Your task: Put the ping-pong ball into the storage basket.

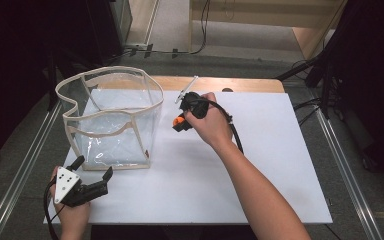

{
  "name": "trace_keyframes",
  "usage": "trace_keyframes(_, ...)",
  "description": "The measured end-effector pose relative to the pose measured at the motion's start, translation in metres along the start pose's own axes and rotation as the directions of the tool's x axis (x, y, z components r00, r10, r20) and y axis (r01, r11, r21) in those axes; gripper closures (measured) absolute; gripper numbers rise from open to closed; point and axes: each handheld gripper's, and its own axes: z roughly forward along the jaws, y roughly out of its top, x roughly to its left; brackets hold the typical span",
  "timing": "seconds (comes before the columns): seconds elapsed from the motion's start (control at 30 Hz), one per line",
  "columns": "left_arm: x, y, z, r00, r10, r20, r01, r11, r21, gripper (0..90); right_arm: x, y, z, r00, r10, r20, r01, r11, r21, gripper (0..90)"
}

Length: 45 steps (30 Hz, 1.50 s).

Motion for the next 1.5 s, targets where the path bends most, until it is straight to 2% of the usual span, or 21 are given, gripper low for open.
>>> trace_keyframes(0.43,0.0,0.0,0.0,1.0,0.004,0.003,-0.004,1.0,0.0,3.1,0.001,0.015,-0.009,0.9996,-0.025,-0.013,0.024,1.0,-0.014,48.1)
trace_keyframes(0.6,0.0,0.0,0.0,1.0,0.003,0.004,-0.003,1.0,0.0,3.1,0.002,0.018,-0.012,0.9997,-0.019,-0.016,0.019,1.0,-0.011,48.1)
trace_keyframes(1.5,0.0,0.0,0.0,1.0,0.005,0.006,-0.005,1.0,0.002,3.0,0.002,0.032,-0.034,0.9984,-0.052,-0.022,0.052,0.998,-0.024,48.1)
